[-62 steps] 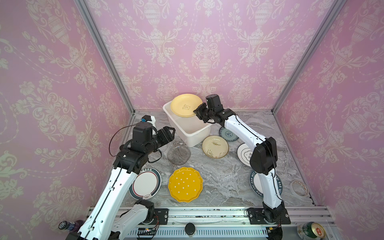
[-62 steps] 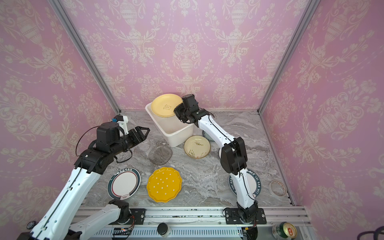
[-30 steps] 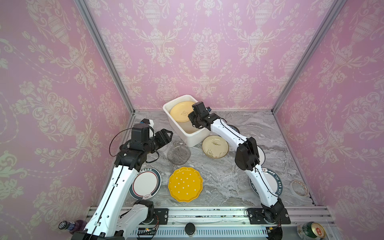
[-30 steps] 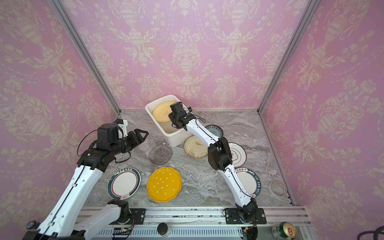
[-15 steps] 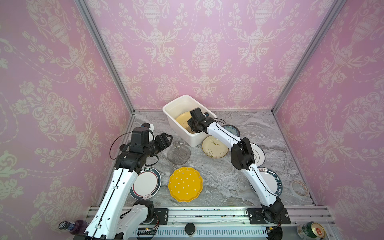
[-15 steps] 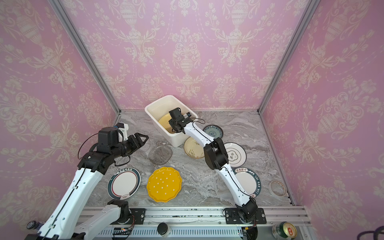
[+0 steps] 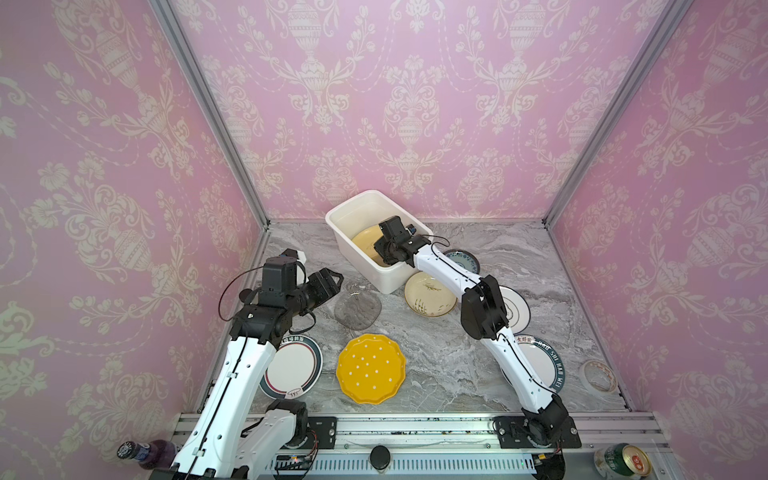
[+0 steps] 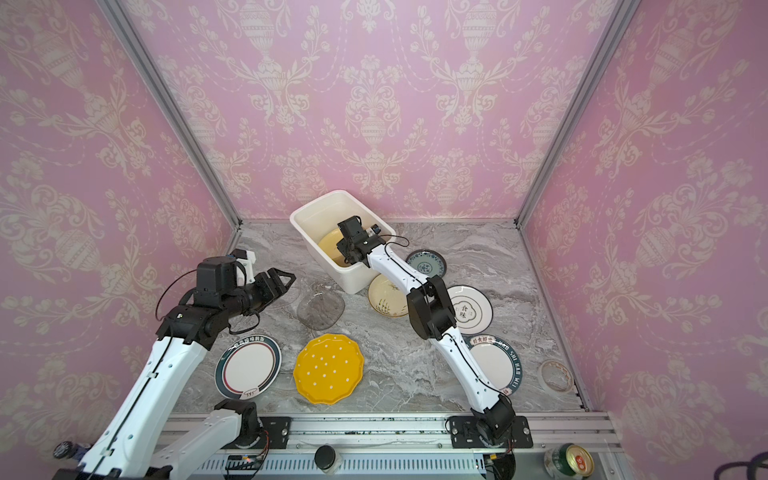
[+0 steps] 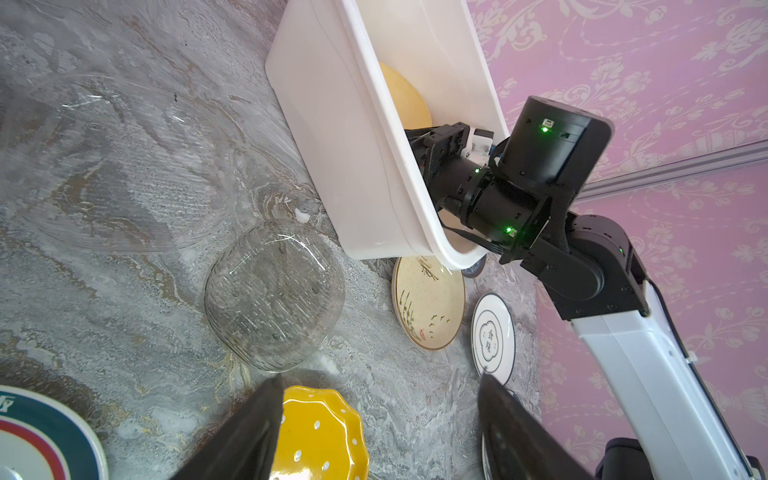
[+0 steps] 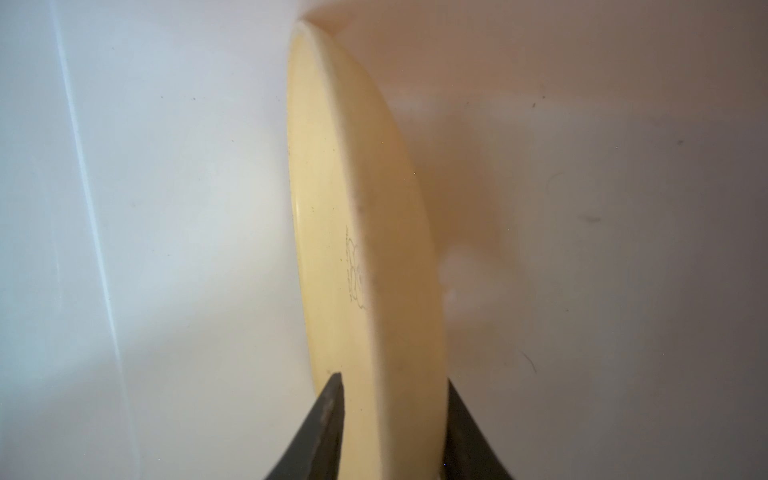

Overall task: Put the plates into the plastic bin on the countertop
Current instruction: 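Lower the cream plate into the bin and open the right gripper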

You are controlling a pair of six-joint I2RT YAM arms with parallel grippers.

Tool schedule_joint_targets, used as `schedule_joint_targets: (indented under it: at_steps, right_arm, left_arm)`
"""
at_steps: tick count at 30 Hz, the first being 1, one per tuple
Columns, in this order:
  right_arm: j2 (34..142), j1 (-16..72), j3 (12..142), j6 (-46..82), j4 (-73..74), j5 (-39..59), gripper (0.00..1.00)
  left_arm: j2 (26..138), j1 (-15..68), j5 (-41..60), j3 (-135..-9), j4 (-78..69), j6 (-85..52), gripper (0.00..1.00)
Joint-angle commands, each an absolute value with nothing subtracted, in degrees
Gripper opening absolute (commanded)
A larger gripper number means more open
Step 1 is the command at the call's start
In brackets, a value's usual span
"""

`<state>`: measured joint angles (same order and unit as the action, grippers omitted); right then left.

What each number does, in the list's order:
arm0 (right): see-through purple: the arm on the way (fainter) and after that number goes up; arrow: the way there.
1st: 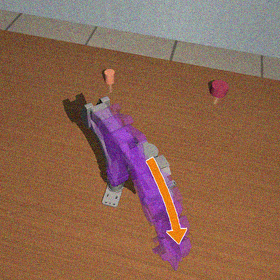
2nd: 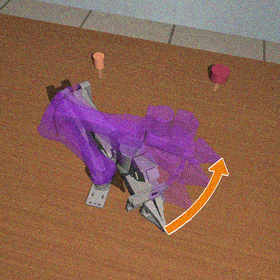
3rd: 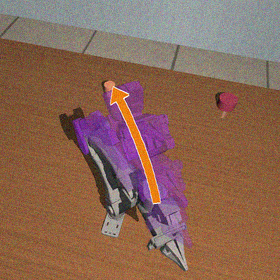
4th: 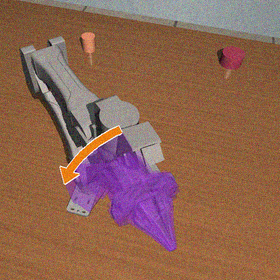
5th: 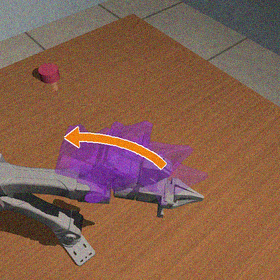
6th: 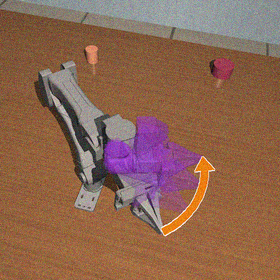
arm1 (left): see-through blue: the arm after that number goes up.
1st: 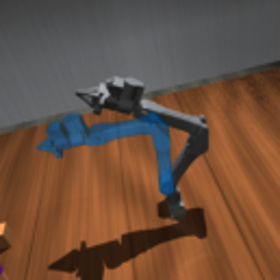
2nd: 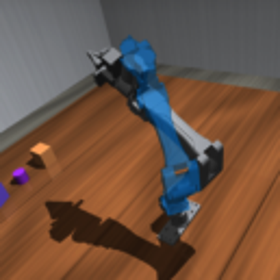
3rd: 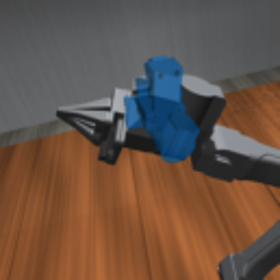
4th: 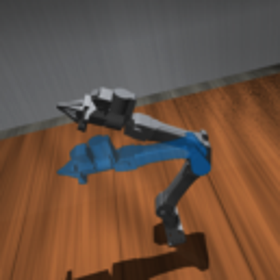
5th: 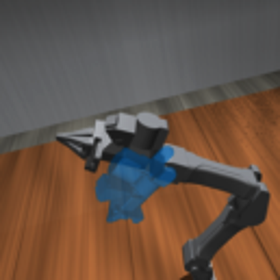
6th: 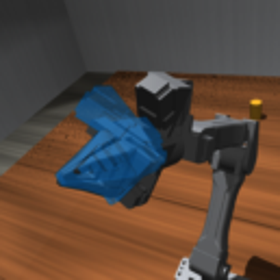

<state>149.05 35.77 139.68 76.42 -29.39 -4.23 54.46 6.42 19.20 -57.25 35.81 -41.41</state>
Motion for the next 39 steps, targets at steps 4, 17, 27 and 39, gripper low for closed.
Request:
schedule_joint_targets:
  at_steps: [4,17,27,39]
  right_arm:
    - [152.5,36.1,142.1,75.0,-32.2,-4.3,0.52]
    - [149.7,35.8,146.4,75.2,-38.1,-6.5,1.0]
    - [144.1,36.3,147.3,71.2,-40.6,-10.6,1.0]
    - [133.8,39.1,147.7,58.8,-41.3,-13.4,1.0]
  left_arm:
    - [54.3,4.9,20.7,-56.4,36.6,-40.2,0.76]
    - [55.9,2.6,22.6,-57.7,36.0,-38.6,0.76]
    - [56.0,1.4,22.1,-61.0,38.4,-36.7,0.76]
    - [52.8,0.9,23.6,-65.5,43.8,-38.0,0.77]
